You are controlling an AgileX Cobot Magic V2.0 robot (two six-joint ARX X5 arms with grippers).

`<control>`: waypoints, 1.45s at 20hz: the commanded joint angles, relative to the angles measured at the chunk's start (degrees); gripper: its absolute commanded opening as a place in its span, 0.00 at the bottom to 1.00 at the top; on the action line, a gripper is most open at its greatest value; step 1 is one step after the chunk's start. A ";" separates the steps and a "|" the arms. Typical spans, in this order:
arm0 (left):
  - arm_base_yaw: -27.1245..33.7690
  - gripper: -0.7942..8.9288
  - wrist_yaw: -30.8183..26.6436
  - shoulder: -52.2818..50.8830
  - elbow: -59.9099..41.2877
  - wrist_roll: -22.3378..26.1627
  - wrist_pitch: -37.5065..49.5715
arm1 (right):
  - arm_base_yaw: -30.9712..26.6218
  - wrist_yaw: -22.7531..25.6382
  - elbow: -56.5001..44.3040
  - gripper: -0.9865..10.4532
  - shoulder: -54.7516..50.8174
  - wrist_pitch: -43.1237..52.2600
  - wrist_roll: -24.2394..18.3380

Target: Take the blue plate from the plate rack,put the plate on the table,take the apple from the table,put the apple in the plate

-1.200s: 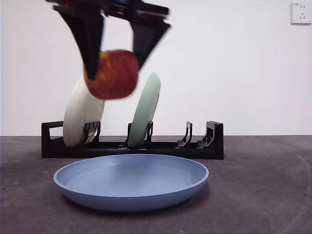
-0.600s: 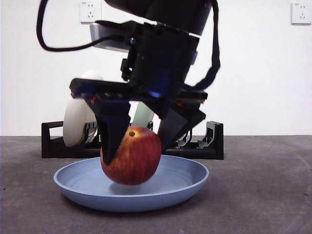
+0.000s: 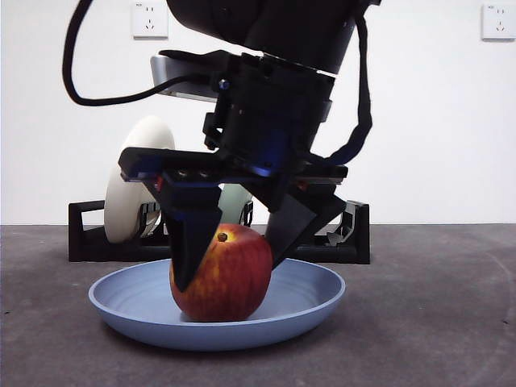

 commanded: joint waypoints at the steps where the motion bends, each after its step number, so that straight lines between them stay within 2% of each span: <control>1: -0.13 0.07 0.02 -0.09 -0.13 -0.46 0.13 | -0.04 0.00 -0.66 0.62 0.44 0.07 0.87; 3: -0.13 0.07 0.52 -0.09 -0.13 -0.44 0.13 | -0.02 0.00 -0.66 0.67 0.44 -0.11 1.25; 8: -0.13 0.07 1.53 -0.09 -0.13 -0.46 0.13 | 0.15 -0.02 1.20 0.66 -1.62 -3.85 1.97; 14: -0.13 0.08 1.53 -0.09 -0.13 -0.44 0.13 | 3.65 1.11 3.85 0.65 -17.22 -12.79 2.21; 15: -0.13 0.08 1.53 -0.09 -0.13 -0.39 0.13 | 4.37 1.66 4.02 0.56 -20.94 -14.64 2.38; 16: -0.13 0.08 1.51 -0.09 -0.13 -0.13 0.13 | 5.07 2.16 4.11 0.40 -24.68 -16.55 2.40; 17: -0.13 0.08 1.53 -0.09 -0.13 -0.15 0.13 | 5.57 2.19 4.11 0.20 -28.28 -18.45 2.32; 18: -0.13 0.08 1.49 -0.09 -0.13 -0.15 0.13 | 5.84 2.36 4.11 0.07 -31.74 -20.37 2.32; 21: -0.13 0.08 1.31 -0.09 -0.13 -0.15 0.13 | 5.77 4.72 4.11 0.09 -40.13 -24.63 2.34; 24: -0.15 0.08 1.31 0.09 -0.13 -0.15 0.13 | 5.68 10.62 4.15 0.09 -45.53 -25.42 2.32; 26: -0.15 0.08 1.29 0.39 -0.13 -0.15 0.15 | 5.68 14.19 4.15 0.09 -47.63 -25.44 2.32; 29: -0.15 0.08 1.31 0.81 -0.13 -0.15 0.13 | 5.68 16.24 4.15 0.09 -48.41 -25.44 2.32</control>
